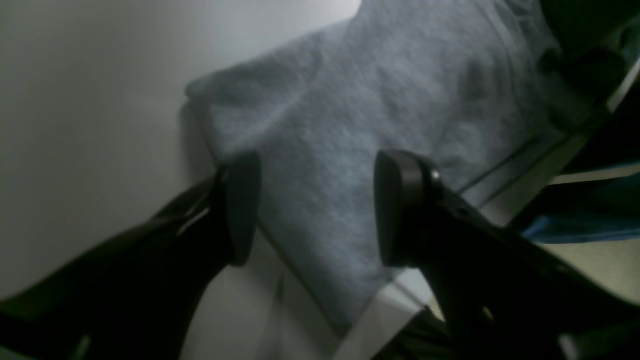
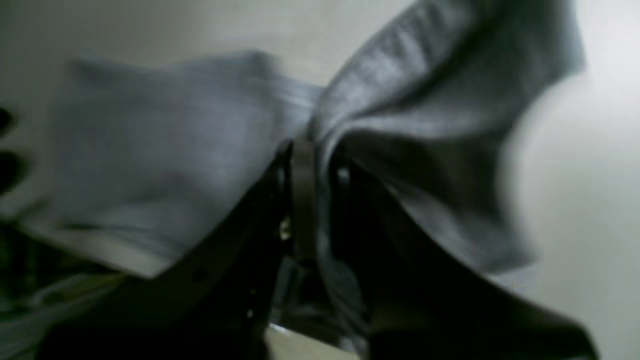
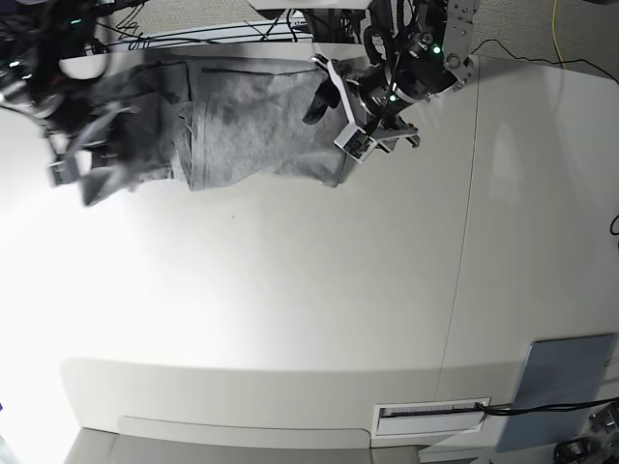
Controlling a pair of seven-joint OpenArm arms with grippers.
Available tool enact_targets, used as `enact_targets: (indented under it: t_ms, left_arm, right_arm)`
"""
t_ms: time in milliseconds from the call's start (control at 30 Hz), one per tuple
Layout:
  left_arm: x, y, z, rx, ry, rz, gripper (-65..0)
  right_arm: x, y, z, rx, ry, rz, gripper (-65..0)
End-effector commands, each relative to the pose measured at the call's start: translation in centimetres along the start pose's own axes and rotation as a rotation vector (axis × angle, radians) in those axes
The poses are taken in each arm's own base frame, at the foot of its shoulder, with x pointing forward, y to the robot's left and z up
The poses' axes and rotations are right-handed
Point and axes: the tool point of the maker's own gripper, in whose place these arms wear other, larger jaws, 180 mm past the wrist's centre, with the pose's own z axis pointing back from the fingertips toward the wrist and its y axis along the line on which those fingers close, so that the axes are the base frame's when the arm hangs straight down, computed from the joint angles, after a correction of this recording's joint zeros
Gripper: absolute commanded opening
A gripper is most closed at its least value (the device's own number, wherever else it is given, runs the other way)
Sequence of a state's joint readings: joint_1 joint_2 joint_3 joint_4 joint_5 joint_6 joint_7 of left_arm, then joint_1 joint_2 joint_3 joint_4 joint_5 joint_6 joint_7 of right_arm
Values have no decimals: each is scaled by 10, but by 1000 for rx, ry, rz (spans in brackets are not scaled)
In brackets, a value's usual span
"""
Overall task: Fold the T-shirt properly
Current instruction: 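Grasp the other strip end with the right gripper and lift it, then fold the right-held end over onto the left-folded half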
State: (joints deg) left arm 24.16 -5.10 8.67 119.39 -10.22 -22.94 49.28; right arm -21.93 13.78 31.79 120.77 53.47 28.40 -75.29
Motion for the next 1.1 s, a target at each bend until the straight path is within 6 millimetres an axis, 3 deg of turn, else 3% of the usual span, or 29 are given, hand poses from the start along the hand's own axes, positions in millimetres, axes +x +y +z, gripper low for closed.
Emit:
enact_targets:
  t_ms: [0, 200, 367, 567, 700, 1067]
  left_arm:
    - [12, -1, 3, 1, -45, -8, -307]
    - [11, -1, 3, 4, -41, -11, -307]
    - [7, 3, 5, 11, -27, -26, -307]
    - [-14, 30, 14, 92, 54, -98, -307]
    - [-27, 49, 23, 146, 95, -104, -307]
    - [-45, 80, 45, 224, 116, -73, -307]
  right_arm:
    - [17, 20, 3, 43, -69, 40, -650]
    - [30, 109, -14, 192, -135, 84, -650]
    - [24, 166, -34, 299, -115, 93, -650]
    - [24, 223, -41, 412, -132, 112, -650]
    - [23, 243, -47, 419, -136, 116, -650]
    - [0, 256, -74, 448, -77, 98, -650]
